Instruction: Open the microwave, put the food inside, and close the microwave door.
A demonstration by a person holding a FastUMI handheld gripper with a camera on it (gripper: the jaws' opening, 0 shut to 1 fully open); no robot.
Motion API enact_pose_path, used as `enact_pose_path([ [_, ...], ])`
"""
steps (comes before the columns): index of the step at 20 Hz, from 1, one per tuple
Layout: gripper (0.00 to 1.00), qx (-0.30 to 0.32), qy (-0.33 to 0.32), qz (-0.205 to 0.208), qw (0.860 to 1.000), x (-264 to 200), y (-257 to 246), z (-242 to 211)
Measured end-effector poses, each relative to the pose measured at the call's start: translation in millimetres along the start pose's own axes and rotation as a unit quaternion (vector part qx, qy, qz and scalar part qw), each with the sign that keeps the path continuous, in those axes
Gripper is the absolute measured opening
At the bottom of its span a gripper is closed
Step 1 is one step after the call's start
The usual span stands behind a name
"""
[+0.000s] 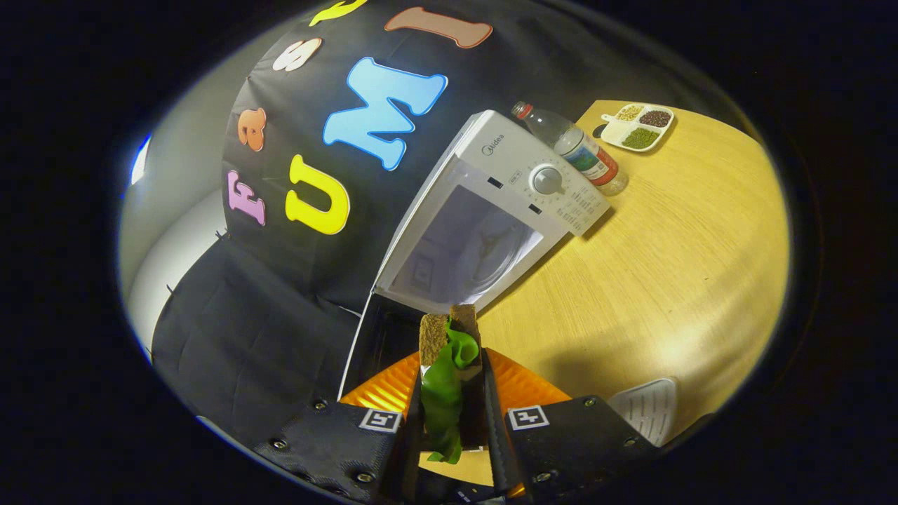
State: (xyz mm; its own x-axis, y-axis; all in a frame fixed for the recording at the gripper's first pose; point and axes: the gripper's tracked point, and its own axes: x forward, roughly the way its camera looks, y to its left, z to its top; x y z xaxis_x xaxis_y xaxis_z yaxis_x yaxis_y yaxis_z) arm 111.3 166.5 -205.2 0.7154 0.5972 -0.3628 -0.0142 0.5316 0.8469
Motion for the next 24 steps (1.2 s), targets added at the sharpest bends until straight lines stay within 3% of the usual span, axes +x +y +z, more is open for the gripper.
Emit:
enact_pose_path([
  [15, 0.40, 0.021, -0.101, 0.010, 0.995, 144, 7, 46],
  [24, 0.40, 0.033, -0.188, 0.004, 0.982, 207, -8, 80],
])
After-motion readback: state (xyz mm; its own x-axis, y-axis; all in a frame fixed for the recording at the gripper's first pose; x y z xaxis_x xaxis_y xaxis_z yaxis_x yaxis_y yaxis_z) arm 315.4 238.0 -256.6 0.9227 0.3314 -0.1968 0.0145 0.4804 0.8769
